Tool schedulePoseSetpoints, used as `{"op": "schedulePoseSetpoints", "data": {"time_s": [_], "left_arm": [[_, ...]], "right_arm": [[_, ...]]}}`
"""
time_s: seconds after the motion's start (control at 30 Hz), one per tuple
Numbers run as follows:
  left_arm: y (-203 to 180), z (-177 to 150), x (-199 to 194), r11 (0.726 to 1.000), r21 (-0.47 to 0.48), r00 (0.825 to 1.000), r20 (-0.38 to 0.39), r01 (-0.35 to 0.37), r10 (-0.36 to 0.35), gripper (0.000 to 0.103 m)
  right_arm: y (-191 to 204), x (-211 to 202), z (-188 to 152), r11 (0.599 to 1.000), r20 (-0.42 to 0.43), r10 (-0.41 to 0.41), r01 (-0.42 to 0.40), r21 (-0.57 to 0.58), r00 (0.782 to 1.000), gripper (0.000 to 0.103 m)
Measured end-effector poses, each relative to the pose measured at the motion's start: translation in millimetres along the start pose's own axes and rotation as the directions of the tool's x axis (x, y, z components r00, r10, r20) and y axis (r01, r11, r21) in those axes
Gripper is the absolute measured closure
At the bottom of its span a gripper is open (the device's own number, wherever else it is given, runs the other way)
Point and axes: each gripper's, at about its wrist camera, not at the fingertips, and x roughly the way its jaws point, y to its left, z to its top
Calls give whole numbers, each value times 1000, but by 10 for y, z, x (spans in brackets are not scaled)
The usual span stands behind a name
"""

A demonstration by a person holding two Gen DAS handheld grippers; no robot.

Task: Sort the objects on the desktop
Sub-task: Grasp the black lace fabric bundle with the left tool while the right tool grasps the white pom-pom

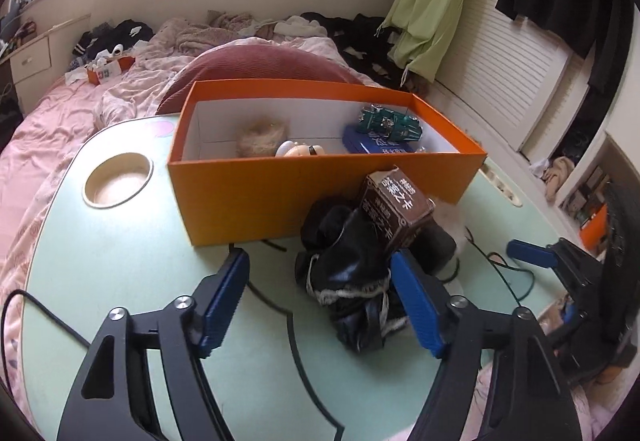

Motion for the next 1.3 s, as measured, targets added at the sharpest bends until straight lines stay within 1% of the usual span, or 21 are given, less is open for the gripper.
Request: {"op": "schedulePoseSetpoints", "data": {"time_s": [0.03, 0.07, 0.1, 0.17, 0.27, 0.47, 0.57, 0.6, 0.67, 0.8, 0.87, 1.03, 1.13, 1.2, 1.23, 1.27, 1.3], "left_arm": [[-21, 14, 46, 1000, 6, 1000, -8, 4, -4, 33], [-36, 13, 84, 1000, 12, 1000, -19, 11, -11, 39], [-64, 4, 124, 1000, 19, 999, -35, 21, -20, 47], [-112, -37, 161, 999, 43, 998, -56, 19, -17, 56], [-136, -66, 118, 998, 62, 999, -47, 2, 0, 62], [-61, -240, -104, 998, 53, 1000, -8, -15, 16, 62], [-21, -326, -193, 998, 61, 1000, 3, -17, 17, 62], [-15, -344, -212, 998, 60, 1000, 7, -17, 16, 62], [19, -357, -220, 999, 44, 1000, 10, -9, 8, 62], [58, -335, -177, 1000, 22, 1000, 4, 4, -4, 61], [37, -350, -181, 999, 35, 1000, 8, -4, 4, 61], [40, -360, -173, 999, 33, 1000, 9, 1, -2, 61], [40, -364, -173, 999, 33, 1000, 10, 1, -1, 61], [32, -374, -179, 999, 35, 1000, 11, 0, 0, 61], [29, -373, -178, 999, 34, 1000, 11, 1, -1, 61], [31, -373, -178, 999, 32, 1000, 11, 3, -4, 61], [40, -376, -182, 1000, 31, 1000, 11, 6, -6, 61]], "right_arm": [[0, 0, 0, 1000, 0, 0, 0, 0, 1000, 0], [-9, 1, -6, 1000, 0, 0, 0, 0, 1000, 0], [-6, 0, -4, 1000, 0, 0, 0, 0, 1000, 0], [-7, 0, -8, 1000, 0, 0, 0, -1, 1000, 0], [-3, 2, 1, 1000, 1, 0, 0, 0, 1000, 0], [3, 2, 40, 1000, -6, 1, -1, 3, 1000, 0], [-1, 8, 130, 999, -22, 29, -29, 17, 999, 0], [-11, 5, 166, 999, -24, 42, -42, 27, 999, 1], [-46, 14, 275, 997, -13, 52, -51, 55, 999, 6], [-87, 40, 459, 998, 11, -17, 16, 66, 1000, 9], [-87, 79, 533, 998, 12, -37, 37, 56, 999, 15], [16, 209, 624, 1000, -16, -11, 12, 15, 1000, 25], [117, 266, 630, 999, -17, -19, 19, -34, 1000, 27], [141, 328, 624, 999, -32, -22, 21, -50, 999, 35], [139, 377, 627, 999, -52, -14, 11, -50, 999, 51], [123, 409, 618, 999, -71, 3, -6, -43, 997, 70], [93, 398, 613, 999, -61, 27, -29, -28, 998, 70]]}}
